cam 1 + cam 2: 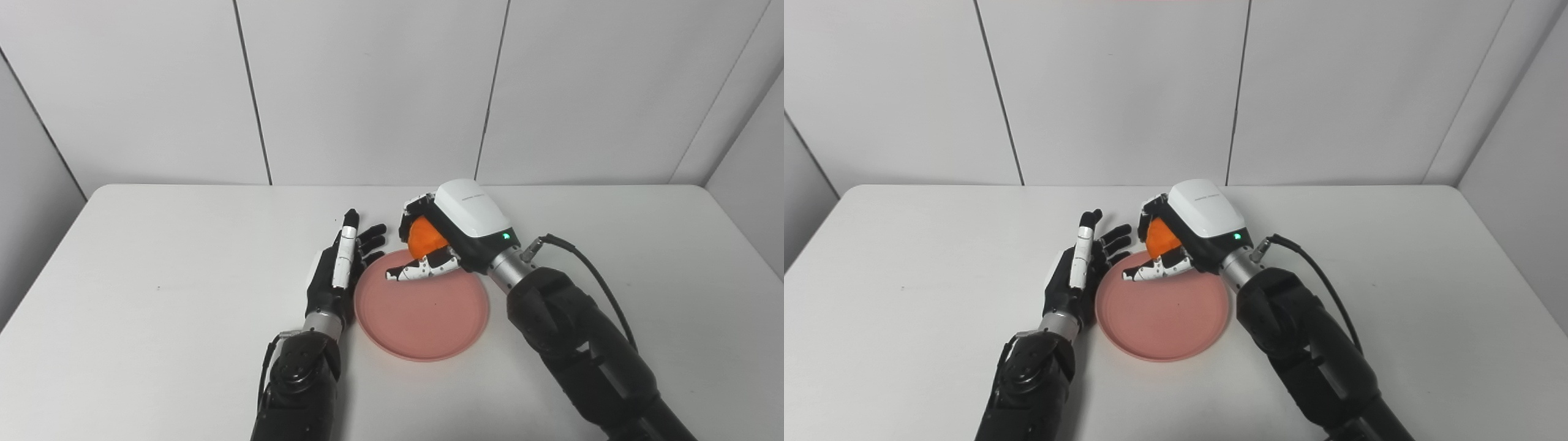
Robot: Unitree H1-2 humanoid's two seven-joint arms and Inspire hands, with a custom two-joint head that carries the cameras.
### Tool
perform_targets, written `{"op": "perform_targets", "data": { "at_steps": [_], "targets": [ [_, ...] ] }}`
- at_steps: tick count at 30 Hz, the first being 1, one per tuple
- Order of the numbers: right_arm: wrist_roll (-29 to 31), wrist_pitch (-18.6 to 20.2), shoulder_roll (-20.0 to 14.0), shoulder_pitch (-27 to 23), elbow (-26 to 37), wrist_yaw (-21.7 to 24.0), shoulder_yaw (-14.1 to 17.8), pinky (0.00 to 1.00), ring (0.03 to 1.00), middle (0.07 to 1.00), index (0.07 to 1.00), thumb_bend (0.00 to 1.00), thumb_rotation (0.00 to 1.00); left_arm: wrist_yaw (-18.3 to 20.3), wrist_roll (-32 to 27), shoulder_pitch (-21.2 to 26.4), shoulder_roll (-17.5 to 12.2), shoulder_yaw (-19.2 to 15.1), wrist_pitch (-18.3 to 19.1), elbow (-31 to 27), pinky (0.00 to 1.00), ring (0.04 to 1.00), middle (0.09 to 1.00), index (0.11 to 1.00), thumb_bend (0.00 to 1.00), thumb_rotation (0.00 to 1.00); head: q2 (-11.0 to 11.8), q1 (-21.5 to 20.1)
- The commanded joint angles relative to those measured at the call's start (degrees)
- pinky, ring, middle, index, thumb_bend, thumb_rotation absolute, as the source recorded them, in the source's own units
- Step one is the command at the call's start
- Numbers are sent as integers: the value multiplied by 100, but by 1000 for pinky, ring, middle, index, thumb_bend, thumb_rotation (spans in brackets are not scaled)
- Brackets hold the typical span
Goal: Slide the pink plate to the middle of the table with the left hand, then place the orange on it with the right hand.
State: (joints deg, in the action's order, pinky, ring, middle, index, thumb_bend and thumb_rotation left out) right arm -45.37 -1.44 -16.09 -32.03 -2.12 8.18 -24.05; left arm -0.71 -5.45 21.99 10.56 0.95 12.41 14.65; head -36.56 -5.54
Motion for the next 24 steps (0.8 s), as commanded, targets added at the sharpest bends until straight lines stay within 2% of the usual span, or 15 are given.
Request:
{"op": "perform_targets", "data": {
  "at_steps": [1, 3, 12, 18, 21, 24],
  "targets": [
    [-19, -321, -36, -170, 53, -130, 20, 177, 232, 307, 383, 549, 356, -64, 37, -131, -31, -30, 194, 316, 813, 830, 795, 971, 789, 955, 5, 7],
    [-39, -352, -17, -179, 22, -121, -8, 173, 229, 304, 382, 557, 366, -55, 20, -129, -26, -35, 185, 335, 831, 837, 795, 974, 794, 955, 5, 7],
    [-88, -411, 74, -305, -180, -13, -117, 186, 240, 299, 366, 547, 400, -55, 86, -117, -31, 8, 179, 372, 777, 837, 811, 989, 785, 985, -8, 6],
    [-62, -326, 89, -255, -218, 233, -190, 283, 354, 425, 535, 552, 394, -57, 80, -123, -27, 13, 223, 339, 782, 841, 820, 1000, 785, 977, -17, -12],
    [-158, -456, -9, -254, -297, 326, -320, 265, 333, 392, 470, 531, 462, -33, 39, -134, -23, -4, 224, 318, 805, 848, 843, 994, 775, 985, -26, -1],
    [-181, -421, -42, -251, -362, 402, -388, 259, 327, 387, 460, 533, 447, -32, -14, -134, -7, -46, 245, 307, 828, 852, 857, 975, 773, 970, -30, 21]
  ]
}}
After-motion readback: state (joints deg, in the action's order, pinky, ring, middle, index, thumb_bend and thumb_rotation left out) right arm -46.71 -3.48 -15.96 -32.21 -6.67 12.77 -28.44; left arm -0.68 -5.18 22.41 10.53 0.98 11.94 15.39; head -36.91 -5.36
